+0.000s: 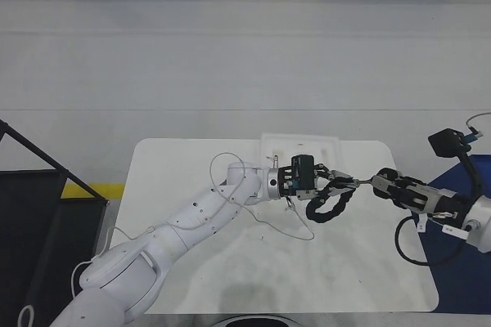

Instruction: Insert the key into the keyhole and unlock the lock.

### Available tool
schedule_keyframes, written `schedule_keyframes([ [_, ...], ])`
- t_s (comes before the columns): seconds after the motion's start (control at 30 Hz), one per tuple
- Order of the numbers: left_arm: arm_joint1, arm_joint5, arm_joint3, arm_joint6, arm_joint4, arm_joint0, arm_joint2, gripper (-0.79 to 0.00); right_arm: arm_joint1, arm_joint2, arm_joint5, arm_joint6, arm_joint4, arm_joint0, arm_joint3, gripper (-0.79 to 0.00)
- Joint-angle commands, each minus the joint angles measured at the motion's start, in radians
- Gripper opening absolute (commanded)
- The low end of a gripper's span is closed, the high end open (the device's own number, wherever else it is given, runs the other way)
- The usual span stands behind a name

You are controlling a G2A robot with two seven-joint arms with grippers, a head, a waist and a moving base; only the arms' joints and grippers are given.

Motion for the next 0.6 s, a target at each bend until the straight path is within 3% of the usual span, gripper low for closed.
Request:
schedule_keyframes([
  [0.0, -0.001, 0.000, 0.001, -0.001, 0.002, 0.001, -0.004, -0.785, 0.001, -0.001, 0.000, 0.002, 0.001, 0.001, 0.002, -0.785],
  [0.57, -0.010, 0.021, -0.017, -0.026, 0.050, 0.017, -0.027, -0.785, 0.012, -0.034, 0.005, 0.017, -0.026, 0.012, 0.010, -0.785],
])
